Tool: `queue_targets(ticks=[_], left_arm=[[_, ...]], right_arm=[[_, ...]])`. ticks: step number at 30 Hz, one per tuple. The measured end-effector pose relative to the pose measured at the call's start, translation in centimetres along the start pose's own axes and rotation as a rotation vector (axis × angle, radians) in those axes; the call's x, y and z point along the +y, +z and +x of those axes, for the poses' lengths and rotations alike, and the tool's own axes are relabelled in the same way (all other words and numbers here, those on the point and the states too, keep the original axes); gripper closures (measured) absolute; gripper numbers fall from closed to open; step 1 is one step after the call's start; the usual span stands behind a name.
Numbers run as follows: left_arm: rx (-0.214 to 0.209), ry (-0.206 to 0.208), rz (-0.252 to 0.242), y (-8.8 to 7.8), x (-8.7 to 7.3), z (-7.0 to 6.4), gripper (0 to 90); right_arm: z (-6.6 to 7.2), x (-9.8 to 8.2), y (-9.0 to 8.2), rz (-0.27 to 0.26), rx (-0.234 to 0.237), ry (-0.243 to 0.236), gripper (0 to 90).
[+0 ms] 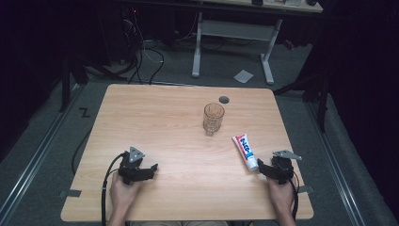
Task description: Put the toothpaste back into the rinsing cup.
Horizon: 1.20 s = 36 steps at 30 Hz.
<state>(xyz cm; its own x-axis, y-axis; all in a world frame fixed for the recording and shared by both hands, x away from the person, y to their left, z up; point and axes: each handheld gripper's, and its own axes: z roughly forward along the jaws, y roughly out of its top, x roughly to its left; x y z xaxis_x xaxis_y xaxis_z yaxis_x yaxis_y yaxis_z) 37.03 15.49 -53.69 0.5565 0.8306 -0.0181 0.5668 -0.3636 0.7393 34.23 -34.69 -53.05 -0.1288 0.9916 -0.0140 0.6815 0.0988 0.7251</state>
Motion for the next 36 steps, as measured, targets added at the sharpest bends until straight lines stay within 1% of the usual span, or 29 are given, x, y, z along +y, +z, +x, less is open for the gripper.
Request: queue_targets(ticks=[21, 22, 24, 29, 30, 36], left_arm=[[0.000, -0.001, 0.001, 0.0, 0.0, 0.0, 22.1], [0.000, -0.001, 0.001, 0.0, 0.0, 0.0, 22.1], [0.001, -0.001, 0.001, 0.0, 0.0, 0.0, 22.1], [0.000, -0.002, 0.001, 0.0, 0.0, 0.0, 22.1], [0.000, -0.002, 0.001, 0.0, 0.0, 0.0, 22.1], [0.001, -0.002, 0.001, 0.0, 0.0, 0.0, 22.1]], right_arm=[[0.0, 0.1, 0.0, 0.004, 0.004, 0.000, 31.7], [-0.1, 0.1, -0.1, 0.015, 0.015, 0.008, 32.4], [-0.1, 0.2, -0.2, 0.016, 0.032, 0.017, 33.1], [0.0, 0.0, -0.6, 0.028, 0.036, 0.007, 35.8], [0.0, 0.0, -0.8, 0.032, 0.040, 0.016, 35.9], [-0.2, -0.2, -1.7, 0.008, 0.056, 0.035, 38.1]])
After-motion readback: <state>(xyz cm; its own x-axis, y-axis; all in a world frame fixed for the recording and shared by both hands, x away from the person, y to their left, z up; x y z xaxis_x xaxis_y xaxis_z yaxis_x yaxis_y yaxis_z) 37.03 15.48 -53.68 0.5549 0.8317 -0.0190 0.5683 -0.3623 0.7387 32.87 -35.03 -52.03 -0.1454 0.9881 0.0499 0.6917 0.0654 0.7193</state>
